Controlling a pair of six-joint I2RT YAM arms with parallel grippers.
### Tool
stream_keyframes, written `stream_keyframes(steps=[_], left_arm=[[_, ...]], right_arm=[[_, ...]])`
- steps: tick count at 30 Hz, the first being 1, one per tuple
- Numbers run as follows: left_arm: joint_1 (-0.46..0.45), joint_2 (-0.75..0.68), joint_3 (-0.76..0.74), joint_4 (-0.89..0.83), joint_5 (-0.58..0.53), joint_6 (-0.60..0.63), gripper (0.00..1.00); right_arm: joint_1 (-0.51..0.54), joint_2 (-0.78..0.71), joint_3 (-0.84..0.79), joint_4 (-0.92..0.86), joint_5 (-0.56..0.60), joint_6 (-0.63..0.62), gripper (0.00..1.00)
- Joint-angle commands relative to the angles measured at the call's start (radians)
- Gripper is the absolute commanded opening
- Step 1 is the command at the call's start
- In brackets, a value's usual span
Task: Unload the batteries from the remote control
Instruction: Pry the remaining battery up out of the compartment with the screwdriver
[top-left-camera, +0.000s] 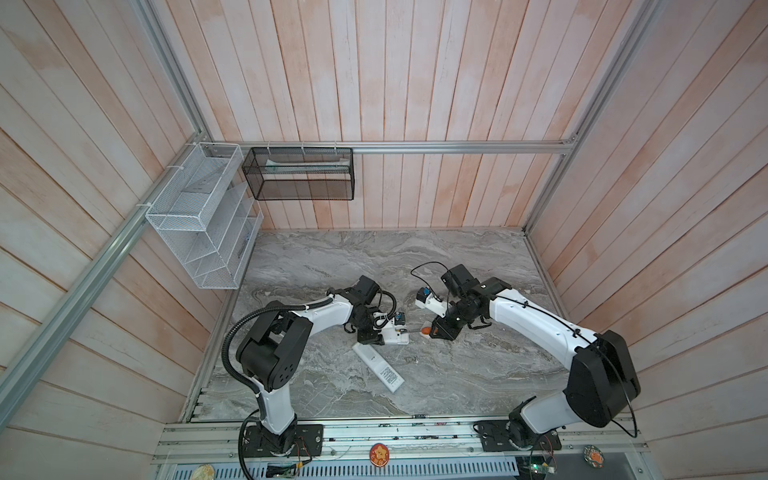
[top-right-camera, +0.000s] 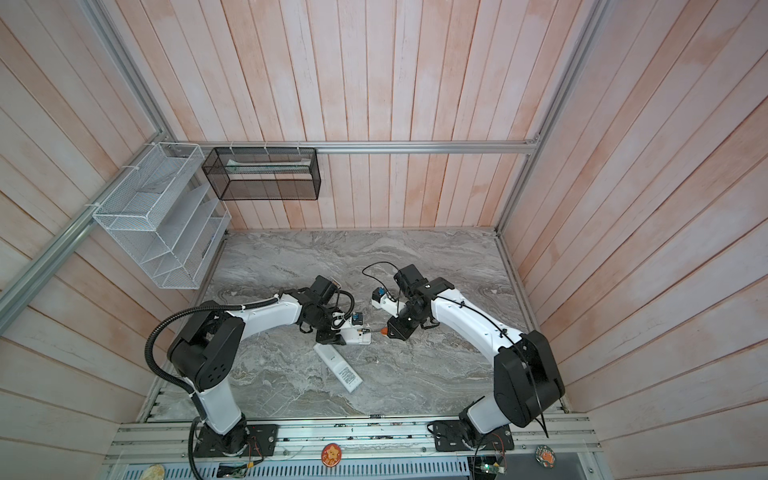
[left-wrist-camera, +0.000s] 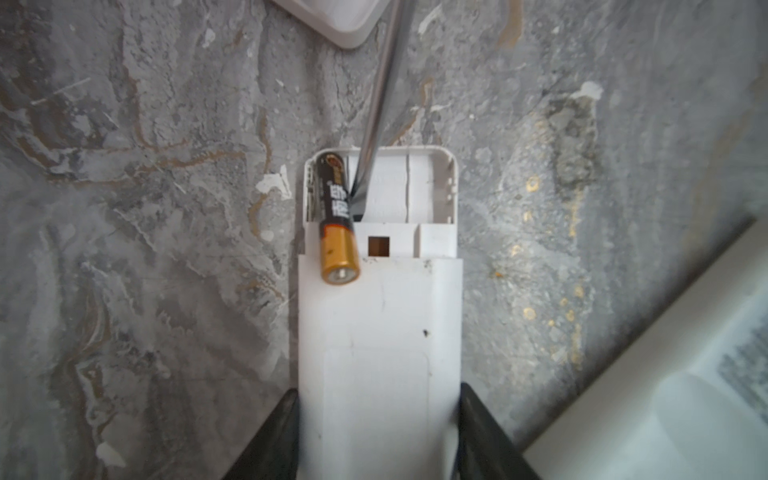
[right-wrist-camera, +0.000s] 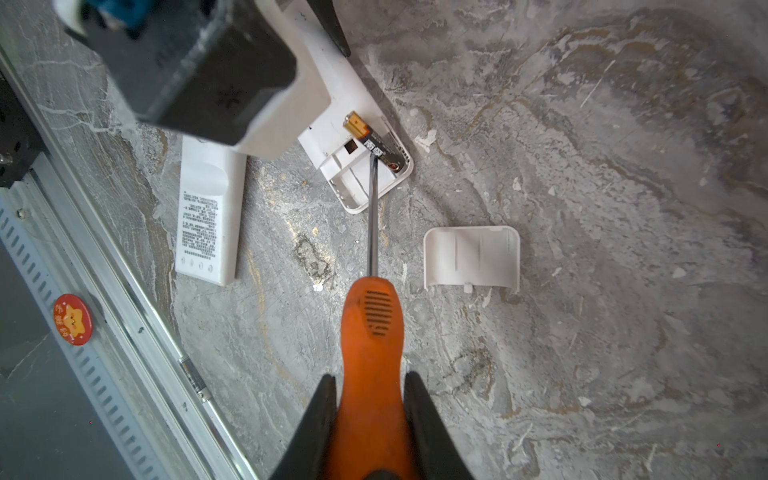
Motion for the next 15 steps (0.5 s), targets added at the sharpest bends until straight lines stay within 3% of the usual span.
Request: stream_keyframes(steps=[1, 15], left_arm=[[-0.009, 0.018, 0.021, -0.036, 0.065, 0.012, 0.21], [-0.009, 0.014, 0.016, -0.033, 0.055, 0.011, 0.21]], right_arm=[[-0.005, 0.012, 0.031, -0.007, 0.024, -0.003, 0.00], [-0.022, 0.038, 0.082, -0.034, 0.067, -0.025, 0.00]])
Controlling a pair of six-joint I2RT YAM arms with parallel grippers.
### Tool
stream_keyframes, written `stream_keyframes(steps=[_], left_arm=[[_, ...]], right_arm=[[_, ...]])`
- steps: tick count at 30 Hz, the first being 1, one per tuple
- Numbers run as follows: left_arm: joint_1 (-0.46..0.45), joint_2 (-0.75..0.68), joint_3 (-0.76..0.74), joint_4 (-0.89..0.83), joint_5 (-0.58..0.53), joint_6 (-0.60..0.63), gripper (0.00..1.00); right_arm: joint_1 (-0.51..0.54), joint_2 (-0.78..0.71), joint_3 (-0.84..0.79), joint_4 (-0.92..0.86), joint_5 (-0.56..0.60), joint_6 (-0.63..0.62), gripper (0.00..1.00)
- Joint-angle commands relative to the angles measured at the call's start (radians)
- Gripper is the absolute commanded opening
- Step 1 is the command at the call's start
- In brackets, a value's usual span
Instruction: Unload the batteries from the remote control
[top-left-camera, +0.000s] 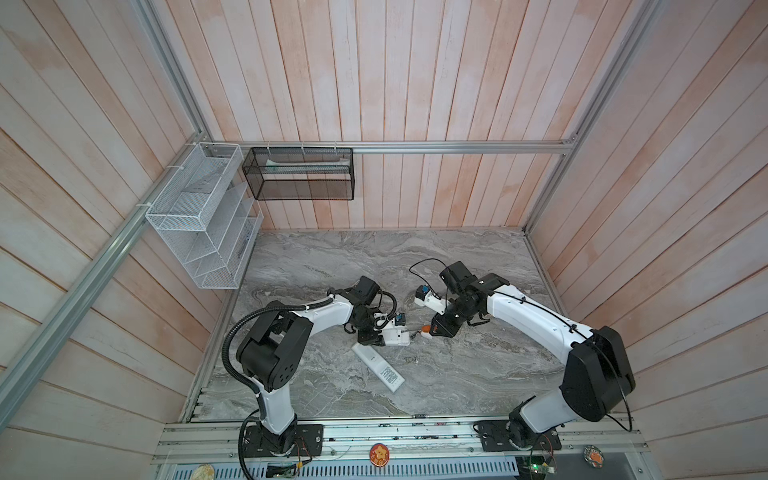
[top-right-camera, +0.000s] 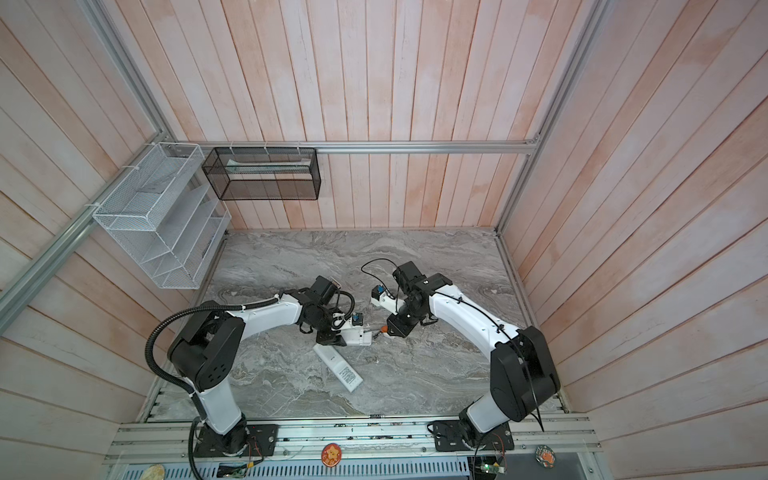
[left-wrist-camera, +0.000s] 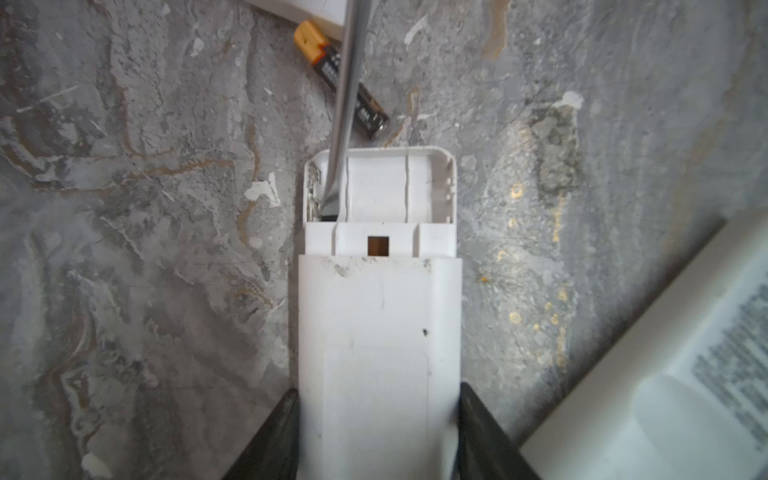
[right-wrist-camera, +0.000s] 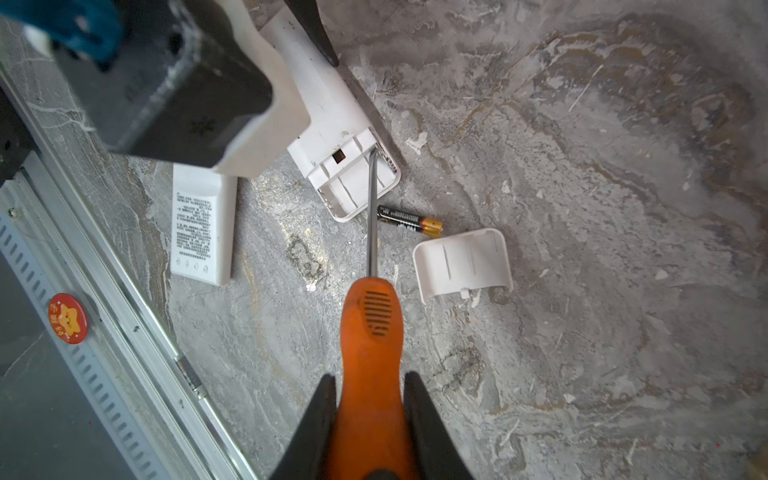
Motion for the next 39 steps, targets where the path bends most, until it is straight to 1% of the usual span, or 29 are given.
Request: stream_keyframes(steps=[1, 4, 9, 13, 18, 22, 25, 27, 28, 34, 39], left_arm=[[-0.007, 0.013, 0.016, -0.027, 0.038, 0.011, 0.21], [-0.007, 0.013, 0.015, -0.023, 0.033, 0.010, 0.21], [-0.008, 0.025, 0.015, -0.002, 0.005, -0.001, 0.22], [-0.012, 0.025, 0.014, 0.014, -0.019, -0.007, 0.28], [-0.012, 0.015, 0.004, 0.029, -0.036, -0.007, 0.44], [-0.015, -0.002, -0.004, 0.040, -0.040, -0.009, 0.64], [-0.016, -0.030, -0.004, 0.049, -0.040, -0.016, 0.76], [-0.016, -0.062, -0.001, 0.058, -0.035, -0.024, 0.88], [-0.014, -0.083, -0.001, 0.068, -0.035, -0.029, 0.99], [-0.013, -0.213, -0.003, 0.091, -0.045, -0.055, 1.00], [-0.011, -0.343, -0.010, 0.145, -0.015, -0.146, 1.00]], right_arm=[[-0.019, 0.001, 0.033, -0.007, 0.056, -0.011, 0.00], [-0.023, -0.009, 0.026, -0.022, 0.066, -0.013, 0.00], [-0.031, -0.067, 0.020, 0.019, 0.003, 0.013, 0.00], [-0.053, -0.102, 0.014, 0.056, 0.009, 0.047, 0.00], [-0.098, -0.132, -0.015, 0.104, 0.019, 0.092, 0.00], [-0.130, -0.173, -0.038, 0.164, 0.005, 0.130, 0.00], [-0.151, -0.214, -0.058, 0.221, -0.009, 0.172, 0.00], [-0.161, -0.244, -0.080, 0.271, -0.012, 0.202, 0.00], [-0.167, -0.261, -0.094, 0.300, -0.013, 0.219, 0.00], [-0.190, -0.355, -0.163, 0.463, -0.036, 0.285, 0.00], [-0.192, -0.428, -0.202, 0.558, -0.040, 0.319, 0.00]])
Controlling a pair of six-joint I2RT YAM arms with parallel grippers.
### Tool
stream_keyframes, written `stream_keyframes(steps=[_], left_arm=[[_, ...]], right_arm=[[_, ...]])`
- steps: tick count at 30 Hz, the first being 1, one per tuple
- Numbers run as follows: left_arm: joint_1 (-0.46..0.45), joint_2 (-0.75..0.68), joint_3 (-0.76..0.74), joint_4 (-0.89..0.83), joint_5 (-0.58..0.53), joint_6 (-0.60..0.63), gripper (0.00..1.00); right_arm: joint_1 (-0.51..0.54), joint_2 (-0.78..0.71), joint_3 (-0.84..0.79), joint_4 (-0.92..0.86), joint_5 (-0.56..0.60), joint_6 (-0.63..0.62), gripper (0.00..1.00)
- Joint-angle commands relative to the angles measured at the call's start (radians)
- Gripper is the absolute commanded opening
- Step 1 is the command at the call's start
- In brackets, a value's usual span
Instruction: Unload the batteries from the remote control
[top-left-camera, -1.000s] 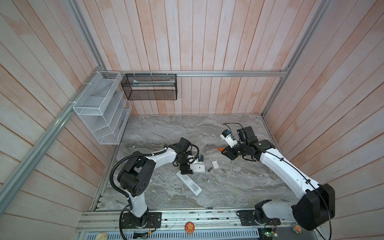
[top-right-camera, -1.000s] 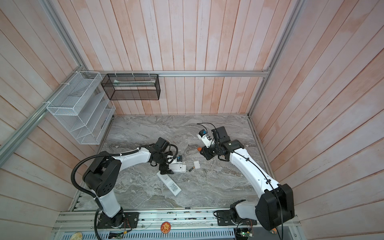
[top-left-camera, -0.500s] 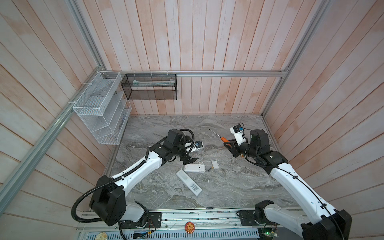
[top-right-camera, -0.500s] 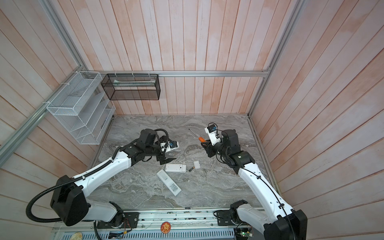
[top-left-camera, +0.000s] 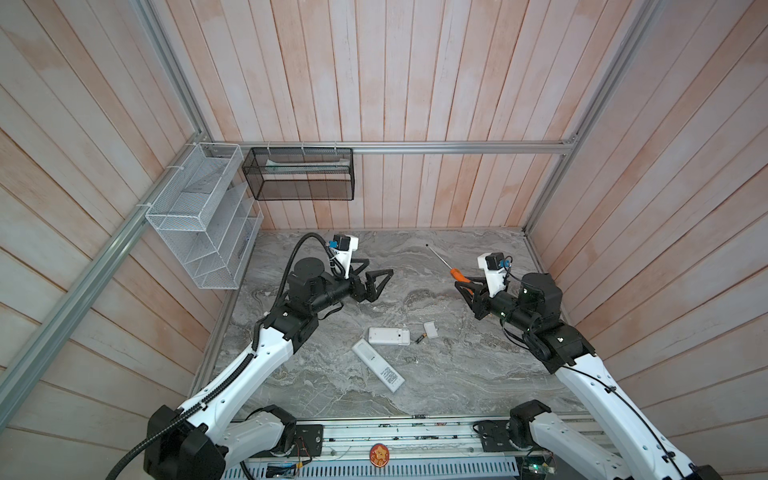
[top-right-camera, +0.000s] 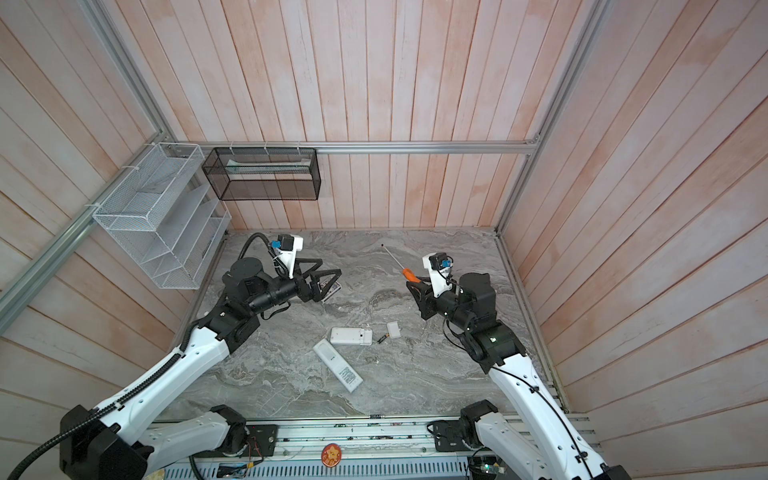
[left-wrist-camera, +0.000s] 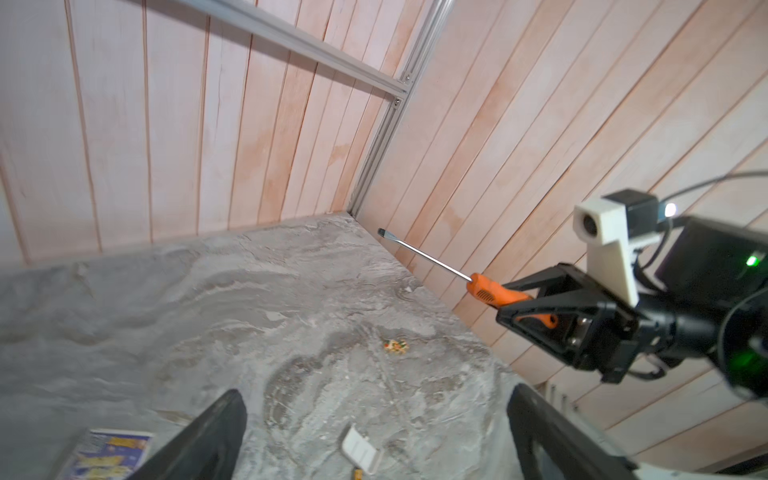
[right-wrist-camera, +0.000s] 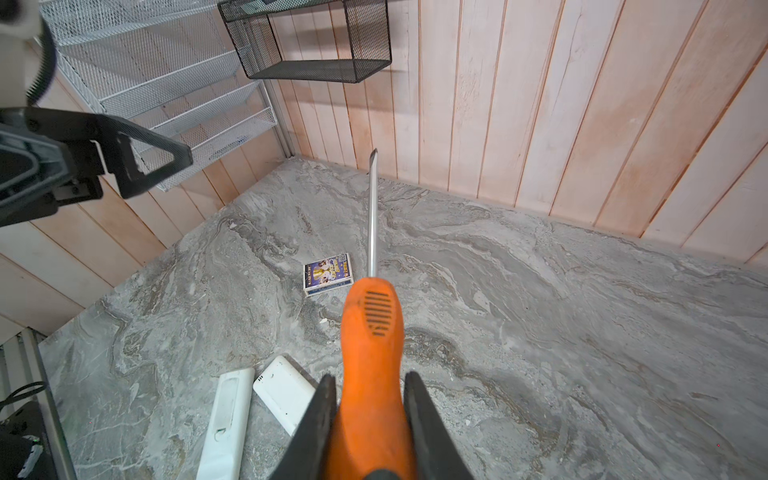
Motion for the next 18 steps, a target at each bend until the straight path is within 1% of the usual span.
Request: stream_keyframes(steps=[1, 2, 4, 5, 6, 7, 10, 13, 18], left_arm=[[0.000, 0.052, -0.070, 0.217, 0.149, -0.453, 1.00], [-0.002, 0.065, -0.110, 0.304, 0.162, -0.550, 1.00], [-0.005, 0.082, -0.190, 0.505, 0.162, -0.698, 1.00], [-0.012, 0.090, -0.224, 0.587, 0.144, -0.749, 1.00], [-0.022, 0.094, -0.240, 0.633, 0.130, -0.773, 1.00], [-0.035, 0.096, -0.247, 0.643, 0.115, -0.774, 1.00], [-0.090, 0.085, -0.218, 0.560, 0.058, -0.706, 1.00], [-0.137, 0.085, -0.193, 0.535, 0.011, -0.660, 1.00], [-0.159, 0.102, -0.193, 0.606, -0.037, -0.659, 1.00]], right_arm=[[-0.005, -0.004, -0.012, 0.099, -0.038, 0.041, 0.00], [-0.004, -0.001, -0.014, 0.115, -0.048, 0.051, 0.00], [-0.003, 0.005, -0.021, 0.150, -0.064, 0.078, 0.00], [-0.005, 0.008, -0.026, 0.170, -0.073, 0.097, 0.00], [-0.004, 0.014, -0.030, 0.190, -0.082, 0.114, 0.00], [-0.005, 0.020, -0.033, 0.209, -0.090, 0.135, 0.00], [-0.002, 0.043, -0.045, 0.268, -0.137, 0.191, 0.00], [0.005, 0.072, -0.059, 0.329, -0.186, 0.229, 0.00], [0.067, 0.109, -0.045, 0.355, -0.167, 0.241, 0.00]])
